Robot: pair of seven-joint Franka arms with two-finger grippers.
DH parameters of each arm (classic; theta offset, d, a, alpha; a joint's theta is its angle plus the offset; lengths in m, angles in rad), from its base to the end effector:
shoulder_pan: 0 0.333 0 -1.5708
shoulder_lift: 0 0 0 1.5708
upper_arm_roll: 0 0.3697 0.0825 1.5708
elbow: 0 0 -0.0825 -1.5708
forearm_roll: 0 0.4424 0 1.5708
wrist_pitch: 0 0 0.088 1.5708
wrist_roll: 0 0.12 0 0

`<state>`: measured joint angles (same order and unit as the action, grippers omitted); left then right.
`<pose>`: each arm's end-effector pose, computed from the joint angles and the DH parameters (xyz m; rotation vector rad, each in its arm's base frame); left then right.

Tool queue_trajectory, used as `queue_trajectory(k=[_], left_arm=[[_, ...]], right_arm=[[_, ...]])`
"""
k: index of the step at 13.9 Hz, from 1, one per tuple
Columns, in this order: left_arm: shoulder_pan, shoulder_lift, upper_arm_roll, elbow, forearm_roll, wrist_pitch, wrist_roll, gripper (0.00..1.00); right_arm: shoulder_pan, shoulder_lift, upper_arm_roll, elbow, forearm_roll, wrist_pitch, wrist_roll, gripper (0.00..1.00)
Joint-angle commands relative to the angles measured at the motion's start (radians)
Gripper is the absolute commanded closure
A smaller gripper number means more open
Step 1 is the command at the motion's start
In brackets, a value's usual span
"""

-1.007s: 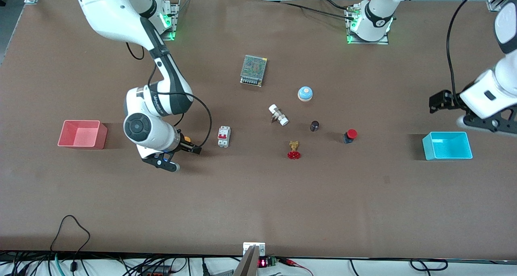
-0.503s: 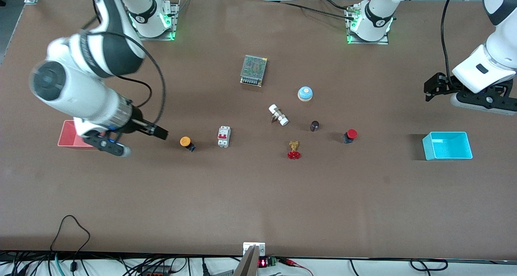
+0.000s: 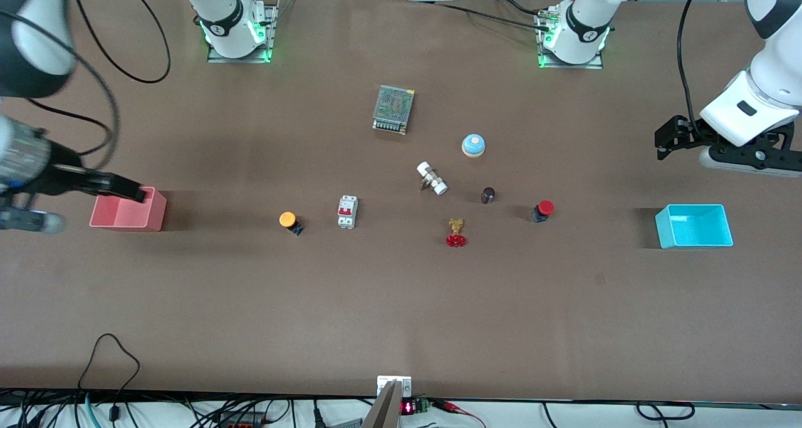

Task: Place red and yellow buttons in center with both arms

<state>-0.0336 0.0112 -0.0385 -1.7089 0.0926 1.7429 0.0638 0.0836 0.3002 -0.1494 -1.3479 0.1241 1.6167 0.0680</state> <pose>0.6262 -0.0355 0.6000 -3.0418 0.2297 -0.0354 0.7193 -0.0169 0.5894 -3.0545 0.2069 0.0435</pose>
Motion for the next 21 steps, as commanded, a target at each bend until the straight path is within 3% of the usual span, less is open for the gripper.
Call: queue_trajectory(k=[1, 5, 10, 14, 21], left_arm=[[-0.008, 0.001, 0.020, -0.009, -0.025, 0.000, -0.002, 0.00], [-0.008, 0.003, 0.012, -0.008, -0.025, -0.002, -0.009, 0.00], [-0.008, 0.004, 0.011, -0.008, -0.025, -0.002, -0.012, 0.00], [-0.008, 0.003, 0.009, -0.006, -0.025, -0.028, -0.010, 0.00], [-0.011, 0.012, 0.008, 0.014, -0.025, -0.032, -0.013, 0.00]], right_arm=[[-0.106, -0.070, 0.028, -0.045, -0.009, -0.023, -0.112, 0.00], [-0.096, -0.165, 0.060, -0.143, -0.150, -0.006, -0.109, 0.00], [-0.100, -0.197, 0.065, -0.189, -0.136, 0.008, -0.108, 0.00], [-0.100, -0.308, 0.062, -0.370, -0.135, 0.135, -0.108, 0.00], [-0.100, -0.342, 0.062, -0.366, -0.138, 0.052, -0.108, 0.00]])
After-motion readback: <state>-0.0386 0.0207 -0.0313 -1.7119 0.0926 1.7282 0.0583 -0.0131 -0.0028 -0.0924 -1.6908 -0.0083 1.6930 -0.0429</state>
